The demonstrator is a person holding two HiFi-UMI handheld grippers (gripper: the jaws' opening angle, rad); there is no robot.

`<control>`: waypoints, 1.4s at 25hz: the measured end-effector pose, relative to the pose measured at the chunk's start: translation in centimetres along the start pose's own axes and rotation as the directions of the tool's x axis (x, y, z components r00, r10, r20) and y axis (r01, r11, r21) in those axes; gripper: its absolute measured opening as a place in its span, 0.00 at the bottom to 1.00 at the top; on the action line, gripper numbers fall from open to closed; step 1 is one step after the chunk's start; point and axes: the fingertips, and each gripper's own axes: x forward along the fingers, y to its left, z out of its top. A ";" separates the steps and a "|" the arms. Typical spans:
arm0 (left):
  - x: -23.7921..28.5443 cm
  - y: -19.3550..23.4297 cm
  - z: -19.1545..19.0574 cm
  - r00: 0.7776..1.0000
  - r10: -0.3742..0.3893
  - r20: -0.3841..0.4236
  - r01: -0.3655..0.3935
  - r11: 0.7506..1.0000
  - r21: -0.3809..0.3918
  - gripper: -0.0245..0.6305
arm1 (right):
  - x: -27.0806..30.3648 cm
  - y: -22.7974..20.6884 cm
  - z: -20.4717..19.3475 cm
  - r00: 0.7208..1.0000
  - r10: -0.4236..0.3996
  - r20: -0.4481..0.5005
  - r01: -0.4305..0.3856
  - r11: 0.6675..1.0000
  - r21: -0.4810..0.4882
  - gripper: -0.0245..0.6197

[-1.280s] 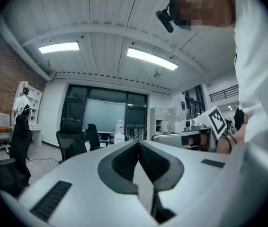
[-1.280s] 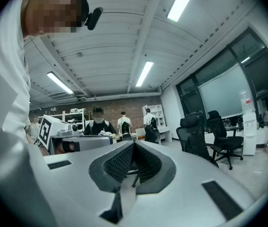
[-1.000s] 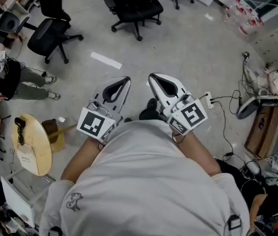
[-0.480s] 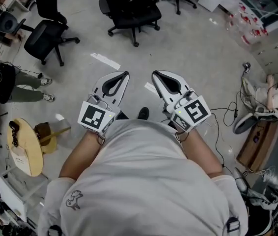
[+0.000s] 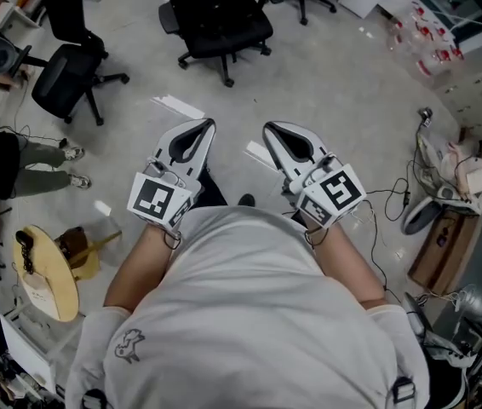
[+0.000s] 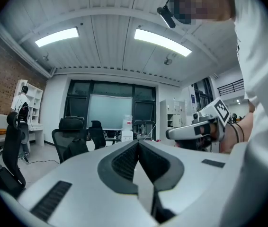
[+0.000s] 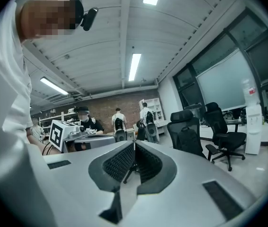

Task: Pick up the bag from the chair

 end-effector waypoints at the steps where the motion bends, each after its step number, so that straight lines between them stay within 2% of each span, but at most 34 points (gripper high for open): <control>1: 0.7 0.8 0.0 1.000 -0.002 -0.002 0.002 1.000 -0.002 0.05 | 0.6 -0.7 0.1 1.000 -0.003 -0.005 0.003 1.000 0.000 0.09; 10: 4.3 11.1 0.5 0.999 -0.028 -0.019 0.028 0.999 -0.015 0.05 | 9.7 -6.0 1.6 0.999 -0.021 -0.025 0.021 0.999 0.024 0.09; 17: 5.2 19.6 1.6 0.998 -0.064 -0.028 0.064 0.998 -0.012 0.05 | 17.9 -8.7 4.3 0.998 -0.059 -0.004 0.059 0.997 0.040 0.09; 22: 4.8 25.7 1.8 0.998 -0.055 -0.024 0.055 0.998 -0.010 0.05 | 23.5 -9.3 5.4 0.998 -0.059 0.003 0.059 0.998 0.033 0.09; 27: 5.5 29.9 1.9 0.999 -0.044 -0.022 0.044 0.999 -0.003 0.05 | 27.7 -10.9 5.8 0.999 -0.051 -0.001 0.051 0.998 0.038 0.09; 35: 9.1 35.3 2.0 1.000 0.010 -0.027 -0.009 1.000 0.007 0.05 | 32.5 -16.2 7.0 1.000 -0.010 0.015 0.009 0.996 0.088 0.09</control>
